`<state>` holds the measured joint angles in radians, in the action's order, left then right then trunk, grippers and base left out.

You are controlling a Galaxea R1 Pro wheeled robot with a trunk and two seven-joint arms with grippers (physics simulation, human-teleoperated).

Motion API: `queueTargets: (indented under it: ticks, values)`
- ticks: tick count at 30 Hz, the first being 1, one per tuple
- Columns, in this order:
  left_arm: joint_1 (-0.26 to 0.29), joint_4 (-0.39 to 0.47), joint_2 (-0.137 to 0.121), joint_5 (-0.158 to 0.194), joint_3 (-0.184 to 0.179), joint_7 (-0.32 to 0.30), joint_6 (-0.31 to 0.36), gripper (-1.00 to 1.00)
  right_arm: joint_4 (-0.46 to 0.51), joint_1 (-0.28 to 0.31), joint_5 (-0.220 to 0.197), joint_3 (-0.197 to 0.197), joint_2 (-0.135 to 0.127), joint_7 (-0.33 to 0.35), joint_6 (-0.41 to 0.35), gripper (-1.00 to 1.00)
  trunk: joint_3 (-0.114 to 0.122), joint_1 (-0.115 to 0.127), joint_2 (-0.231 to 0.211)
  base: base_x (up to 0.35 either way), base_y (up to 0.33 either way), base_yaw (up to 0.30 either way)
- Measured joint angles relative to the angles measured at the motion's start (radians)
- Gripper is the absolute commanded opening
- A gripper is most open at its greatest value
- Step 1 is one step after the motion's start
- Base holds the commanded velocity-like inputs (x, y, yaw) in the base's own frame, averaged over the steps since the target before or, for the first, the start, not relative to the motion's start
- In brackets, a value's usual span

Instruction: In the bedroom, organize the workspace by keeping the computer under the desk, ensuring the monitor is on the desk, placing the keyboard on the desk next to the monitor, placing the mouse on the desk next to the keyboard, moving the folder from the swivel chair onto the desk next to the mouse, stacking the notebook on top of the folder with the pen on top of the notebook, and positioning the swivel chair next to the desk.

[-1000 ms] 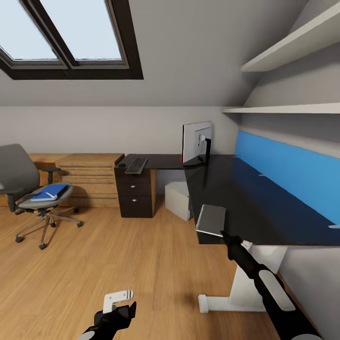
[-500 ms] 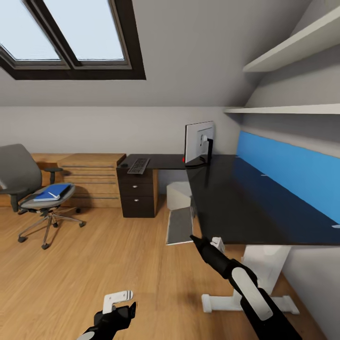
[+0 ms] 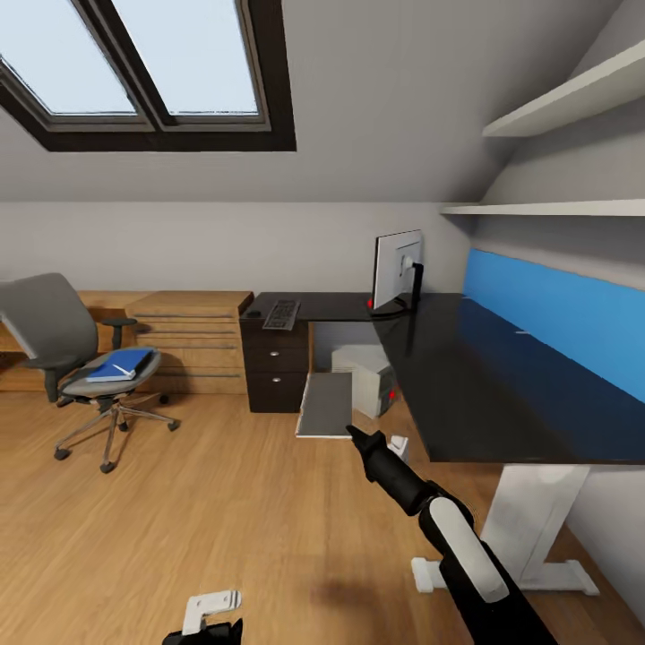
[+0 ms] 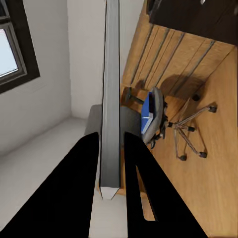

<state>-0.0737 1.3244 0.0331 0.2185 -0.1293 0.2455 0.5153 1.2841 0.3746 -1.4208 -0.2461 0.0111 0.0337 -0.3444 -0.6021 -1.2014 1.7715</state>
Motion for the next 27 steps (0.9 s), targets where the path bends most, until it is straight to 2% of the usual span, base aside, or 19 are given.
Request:
queueTargets:
  ticks: [1,2,3,5,8,12,21,27]
  values:
    - [0.0,-0.011,-0.001,0.0,0.0,-0.001,-0.008,1.0,-0.008,0.0,-0.002,0.0,0.0,0.0,0.0,-1.0,0.0,0.0,0.0,0.249,0.241,0.0]
    - [0.0,-0.115,-0.014,0.001,0.005,-0.003,-0.134,1.0,-0.082,0.0,-0.015,0.001,-0.001,0.003,0.002,-1.0,0.0,0.0,0.0,0.261,0.232,0.0]
    - [0.0,-0.131,-0.015,0.001,0.007,-0.003,-0.151,1.0,-0.112,0.0,-0.004,0.002,-0.001,0.003,0.002,-1.0,0.0,0.0,0.0,0.298,0.175,0.0]
    - [0.0,-0.144,-0.017,0.002,0.031,-0.003,-0.172,1.0,-0.124,0.0,-0.01,0.003,-0.001,0.004,0.002,-1.0,0.0,0.001,0.0,0.308,0.146,0.0]
    - [0.0,-0.146,-0.017,0.002,0.047,-0.004,-0.207,1.0,-0.13,0.0,-0.01,0.007,-0.003,0.004,0.002,-1.0,0.0,0.001,0.0,0.317,0.12,0.0]
    - [0.0,-0.148,-0.016,0.002,0.049,-0.003,-0.237,1.0,-0.131,0.0,-0.011,0.012,-0.003,0.004,0.002,-1.0,0.0,0.001,0.0,0.319,0.118,0.0]
    - [0.0,-0.154,-0.016,0.003,0.05,-0.002,-0.251,1.0,-0.132,0.0,-0.011,0.015,-0.004,0.003,0.002,-1.0,0.0,0.001,0.0,0.319,0.127,0.0]
    - [0.0,-0.158,-0.014,0.001,0.049,-0.001,-0.253,1.0,-0.132,0.001,-0.012,0.015,-0.004,0.003,0.002,-1.0,0.0,0.0,0.0,0.143,0.053,0.0]
